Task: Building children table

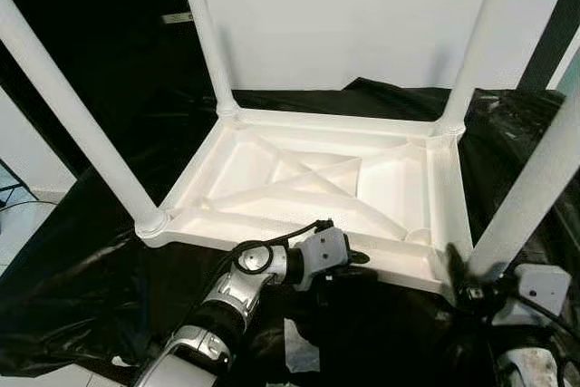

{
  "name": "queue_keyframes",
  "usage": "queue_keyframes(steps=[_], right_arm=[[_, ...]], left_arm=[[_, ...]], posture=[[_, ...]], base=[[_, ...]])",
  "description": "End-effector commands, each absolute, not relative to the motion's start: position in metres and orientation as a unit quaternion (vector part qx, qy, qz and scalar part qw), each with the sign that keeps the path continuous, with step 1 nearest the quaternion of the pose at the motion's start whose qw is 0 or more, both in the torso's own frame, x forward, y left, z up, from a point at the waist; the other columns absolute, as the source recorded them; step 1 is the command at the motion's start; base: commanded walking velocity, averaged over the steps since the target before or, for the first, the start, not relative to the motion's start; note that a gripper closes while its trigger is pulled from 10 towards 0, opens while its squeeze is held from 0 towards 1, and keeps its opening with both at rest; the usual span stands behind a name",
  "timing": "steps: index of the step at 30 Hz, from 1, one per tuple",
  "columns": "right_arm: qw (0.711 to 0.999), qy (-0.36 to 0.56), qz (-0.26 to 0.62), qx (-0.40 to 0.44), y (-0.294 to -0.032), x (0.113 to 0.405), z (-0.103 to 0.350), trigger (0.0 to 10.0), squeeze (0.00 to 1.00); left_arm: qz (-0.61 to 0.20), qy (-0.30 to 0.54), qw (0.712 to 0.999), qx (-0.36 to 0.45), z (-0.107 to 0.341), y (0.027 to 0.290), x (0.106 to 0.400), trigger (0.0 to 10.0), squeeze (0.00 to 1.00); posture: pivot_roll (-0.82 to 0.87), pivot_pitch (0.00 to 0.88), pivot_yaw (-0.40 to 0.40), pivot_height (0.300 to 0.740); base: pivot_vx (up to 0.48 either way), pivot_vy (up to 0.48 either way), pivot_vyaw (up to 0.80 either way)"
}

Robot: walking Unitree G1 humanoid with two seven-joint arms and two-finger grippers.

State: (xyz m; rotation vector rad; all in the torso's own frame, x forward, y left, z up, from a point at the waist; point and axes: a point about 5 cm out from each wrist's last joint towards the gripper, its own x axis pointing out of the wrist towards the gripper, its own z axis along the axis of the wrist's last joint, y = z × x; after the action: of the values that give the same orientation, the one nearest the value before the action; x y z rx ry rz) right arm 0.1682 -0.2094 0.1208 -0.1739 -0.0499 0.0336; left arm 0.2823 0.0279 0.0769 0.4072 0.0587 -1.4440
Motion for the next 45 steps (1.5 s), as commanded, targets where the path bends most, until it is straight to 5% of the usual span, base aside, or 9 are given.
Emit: queue_keyframes(steps=[1, 18, 19, 30, 36, 40, 45], right_arm=[[0.995, -0.031, 0.043, -0.084, -0.206, 0.169, 0.123, 10.0, 0.00], [0.979, -0.010, 0.144, -0.144, -0.242, 0.175, 0.141, 10.0, 0.00], [0.977, -0.002, 0.162, -0.141, -0.244, 0.174, 0.142, 0.0, 0.00], [0.980, 0.018, 0.169, -0.107, -0.246, 0.169, 0.137, 0.0, 0.00], [0.997, 0.018, 0.012, -0.071, -0.235, 0.155, 0.113, 0.0, 0.00], [0.998, 0.024, -0.029, -0.054, -0.207, 0.144, 0.102, 0.0, 0.00], [0.996, 0.015, -0.076, -0.048, -0.208, 0.145, 0.103, 0.0, 0.00]], left_arm=[[-0.597, 0.097, 0.776, 0.179, 0.045, 0.039, 0.276, 10.0, 0.00], [-0.596, 0.098, 0.777, 0.177, 0.044, 0.037, 0.276, 10.0, 0.00], [-0.598, 0.099, 0.776, 0.177, 0.043, 0.036, 0.275, 10.0, 0.00], [-0.598, 0.100, 0.775, 0.176, 0.042, 0.036, 0.274, 10.0, 0.00], [-0.596, 0.098, 0.778, 0.175, 0.042, 0.035, 0.274, 10.0, 0.00], [-0.594, 0.097, 0.780, 0.174, 0.043, 0.036, 0.275, 10.0, 0.00], [-0.594, 0.099, 0.779, 0.175, 0.042, 0.038, 0.274, 10.0, 0.00]], posture=[[-0.17, 0.000, 0.051, 0.740], [-0.19, 0.000, 0.054, 0.740], [-0.19, 0.000, 0.055, 0.740], [-0.19, 0.000, 0.049, 0.740], [-0.18, 0.000, 0.041, 0.740], [-0.17, 0.000, 0.043, 0.740], [-0.17, 0.000, 0.043, 0.740]], base=[[0.000, 0.000, 0.00], [0.000, 0.000, 0.00], [0.000, 0.000, 0.00], [0.000, 0.000, 0.00], [0.000, 0.000, 0.00], [0.000, 0.000, 0.00], [0.000, 0.000, 0.00]])
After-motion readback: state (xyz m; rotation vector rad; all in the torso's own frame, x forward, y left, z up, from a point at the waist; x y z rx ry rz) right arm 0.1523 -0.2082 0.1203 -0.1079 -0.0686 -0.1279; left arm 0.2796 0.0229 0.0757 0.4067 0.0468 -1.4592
